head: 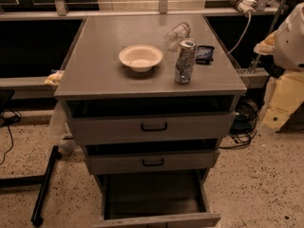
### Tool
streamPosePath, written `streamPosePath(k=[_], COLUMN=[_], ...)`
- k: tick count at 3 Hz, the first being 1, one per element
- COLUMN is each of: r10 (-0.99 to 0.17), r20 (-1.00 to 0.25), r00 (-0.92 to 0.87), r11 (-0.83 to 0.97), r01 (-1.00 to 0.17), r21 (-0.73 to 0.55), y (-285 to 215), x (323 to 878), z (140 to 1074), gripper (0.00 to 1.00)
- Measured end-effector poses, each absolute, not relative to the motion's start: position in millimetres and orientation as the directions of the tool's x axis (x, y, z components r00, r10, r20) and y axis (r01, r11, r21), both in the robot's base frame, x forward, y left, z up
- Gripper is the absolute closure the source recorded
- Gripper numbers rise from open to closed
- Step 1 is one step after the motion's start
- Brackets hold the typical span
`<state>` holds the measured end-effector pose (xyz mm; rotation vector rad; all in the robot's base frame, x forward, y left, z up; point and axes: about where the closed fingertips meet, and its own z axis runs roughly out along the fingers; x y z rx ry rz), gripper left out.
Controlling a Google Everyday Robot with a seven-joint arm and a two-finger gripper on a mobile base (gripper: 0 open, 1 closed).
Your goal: Place redbull can into bottom drawer
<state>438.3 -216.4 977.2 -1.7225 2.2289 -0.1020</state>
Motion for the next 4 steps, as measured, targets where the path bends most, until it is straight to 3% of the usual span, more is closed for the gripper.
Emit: streamPosePath(k=[2, 4], r10=[-0.95, -0.916], r20=[-0.23, -0.35], r00=[-0.212, -0.195], r11=[0.271, 0.325], r01=[-0.924, -0.873], r21=[-0.268, -0.364], y=[-214.2, -215.6], x=[452.2, 529.8], z=[977.8, 980.1], gripper=[0.0, 0.0])
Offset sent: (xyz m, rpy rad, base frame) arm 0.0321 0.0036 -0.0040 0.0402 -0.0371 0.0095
